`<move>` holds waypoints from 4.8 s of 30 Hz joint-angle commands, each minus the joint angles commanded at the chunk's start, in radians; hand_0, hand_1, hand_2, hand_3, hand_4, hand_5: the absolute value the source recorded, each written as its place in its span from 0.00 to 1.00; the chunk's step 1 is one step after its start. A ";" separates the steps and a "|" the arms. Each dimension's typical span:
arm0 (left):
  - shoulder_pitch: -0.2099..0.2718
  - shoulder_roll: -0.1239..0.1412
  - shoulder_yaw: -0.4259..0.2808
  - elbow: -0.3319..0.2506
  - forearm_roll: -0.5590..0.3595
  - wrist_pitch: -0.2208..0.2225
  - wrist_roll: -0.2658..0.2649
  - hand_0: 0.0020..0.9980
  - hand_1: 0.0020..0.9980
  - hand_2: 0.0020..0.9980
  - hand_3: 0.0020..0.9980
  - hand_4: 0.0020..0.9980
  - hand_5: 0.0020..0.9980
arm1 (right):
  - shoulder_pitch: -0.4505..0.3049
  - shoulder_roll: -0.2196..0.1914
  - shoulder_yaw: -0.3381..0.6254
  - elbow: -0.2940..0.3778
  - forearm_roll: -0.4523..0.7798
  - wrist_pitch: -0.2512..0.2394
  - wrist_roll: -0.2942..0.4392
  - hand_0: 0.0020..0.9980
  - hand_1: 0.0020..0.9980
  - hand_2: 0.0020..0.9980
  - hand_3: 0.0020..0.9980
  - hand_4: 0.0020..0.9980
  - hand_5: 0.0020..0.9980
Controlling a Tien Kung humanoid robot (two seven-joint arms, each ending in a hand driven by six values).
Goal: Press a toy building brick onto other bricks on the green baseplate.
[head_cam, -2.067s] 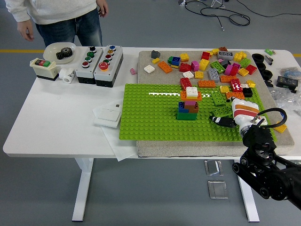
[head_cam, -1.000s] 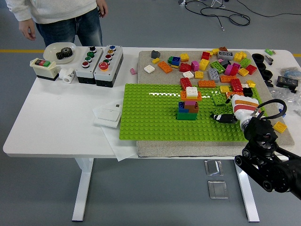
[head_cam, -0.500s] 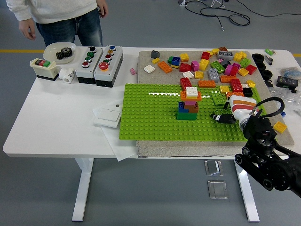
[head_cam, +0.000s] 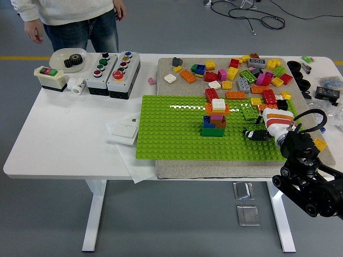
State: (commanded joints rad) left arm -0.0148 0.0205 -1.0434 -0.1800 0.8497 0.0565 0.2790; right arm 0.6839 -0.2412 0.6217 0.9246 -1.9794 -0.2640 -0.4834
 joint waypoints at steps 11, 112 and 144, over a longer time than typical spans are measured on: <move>0.005 0.000 -0.008 0.000 0.011 0.000 0.001 0.88 0.84 0.84 0.64 0.72 0.65 | -0.008 -0.037 -0.025 0.022 0.014 0.006 0.015 0.45 0.46 0.54 0.52 0.86 0.54; -0.001 -0.004 -0.022 0.000 0.024 0.002 0.000 0.88 0.84 0.84 0.64 0.72 0.65 | 0.074 -0.187 -0.035 -0.032 -0.021 0.208 0.380 0.73 0.69 0.77 0.84 0.99 0.47; -0.010 -0.004 -0.009 0.000 0.009 0.002 0.000 0.89 0.84 0.84 0.64 0.72 0.64 | 0.136 -0.155 -0.087 -0.075 0.086 0.275 0.442 0.72 0.68 0.74 0.79 1.00 0.49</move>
State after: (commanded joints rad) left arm -0.0243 0.0161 -1.0526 -0.1800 0.8582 0.0588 0.2794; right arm 0.8200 -0.3966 0.5347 0.8495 -1.8938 0.0111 -0.0414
